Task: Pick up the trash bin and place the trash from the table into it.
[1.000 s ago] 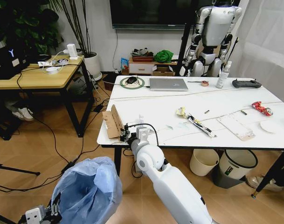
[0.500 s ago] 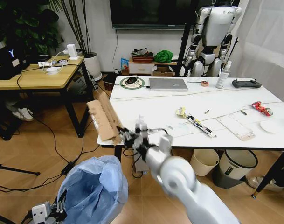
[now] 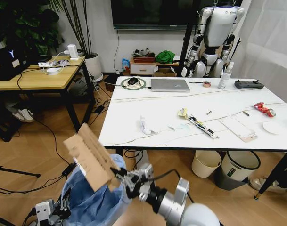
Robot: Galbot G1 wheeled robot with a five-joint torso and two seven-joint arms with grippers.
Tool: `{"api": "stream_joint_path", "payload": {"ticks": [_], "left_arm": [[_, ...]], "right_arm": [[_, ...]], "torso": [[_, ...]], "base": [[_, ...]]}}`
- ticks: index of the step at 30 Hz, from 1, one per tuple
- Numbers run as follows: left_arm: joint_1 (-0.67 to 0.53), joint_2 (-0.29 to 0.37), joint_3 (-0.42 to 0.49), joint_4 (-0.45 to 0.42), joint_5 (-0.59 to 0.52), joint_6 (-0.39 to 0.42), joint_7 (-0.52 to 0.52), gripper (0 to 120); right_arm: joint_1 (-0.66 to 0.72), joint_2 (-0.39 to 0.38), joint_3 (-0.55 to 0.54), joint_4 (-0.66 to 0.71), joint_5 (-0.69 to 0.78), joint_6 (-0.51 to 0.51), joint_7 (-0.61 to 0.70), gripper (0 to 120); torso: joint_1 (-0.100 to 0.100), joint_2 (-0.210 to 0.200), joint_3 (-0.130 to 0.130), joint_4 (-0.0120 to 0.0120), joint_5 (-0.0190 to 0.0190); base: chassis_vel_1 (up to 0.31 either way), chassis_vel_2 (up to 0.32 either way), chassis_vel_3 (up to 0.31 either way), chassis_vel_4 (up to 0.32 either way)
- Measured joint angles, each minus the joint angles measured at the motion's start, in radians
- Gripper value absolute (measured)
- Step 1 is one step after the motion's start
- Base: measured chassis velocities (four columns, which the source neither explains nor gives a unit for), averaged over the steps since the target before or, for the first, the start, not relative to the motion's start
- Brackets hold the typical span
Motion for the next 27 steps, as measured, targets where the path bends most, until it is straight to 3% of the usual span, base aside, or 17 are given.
{"api": "stream_joint_path", "payload": {"ticks": [13, 16, 18, 24, 27], "left_arm": [[-0.01, -0.001, 0.007, -0.004, -0.017, 0.014, -0.009, 0], [-0.01, -0.001, 0.008, -0.009, -0.021, 0.017, -0.011, 0], [-0.01, -0.001, 0.009, -0.01, -0.021, 0.017, -0.012, 0], [-0.004, -0.002, 0.019, -0.015, -0.022, 0.018, -0.013, 0], [-0.005, -0.001, 0.021, -0.015, -0.022, 0.018, -0.013, 0]], "right_arm": [[-0.004, 0.014, -0.064, -0.043, -0.046, 0.021, -0.012, 0], [-0.007, 0.025, -0.063, -0.051, -0.051, 0.021, -0.018, 14], [-0.006, 0.027, -0.062, -0.053, -0.053, 0.021, -0.019, 15], [-0.008, 0.043, -0.023, -0.057, -0.055, 0.02, -0.019, 44], [-0.004, 0.056, 0.003, -0.057, -0.055, 0.021, -0.018, 51]], "torso": [[0.0, 0.0, 0.0, 0.0001, -0.0001], [0.0, 0.0, 0.0, 0.0, -0.0001], [0.0, 0.0, 0.0, 0.0, -0.0001], [0.0, 0.0, 0.0, 0.0, -0.0001], [0.0, 0.0, 0.0, 0.0, -0.0001]], "base": [[0.0, 0.0, 0.0, 0.0], [0.0, 0.0, 0.0, 0.0], [0.0, 0.0, 0.0, 0.0], [0.0, 0.0, 0.0, 0.0], [0.0, 0.0, 0.0, 0.0]]}}
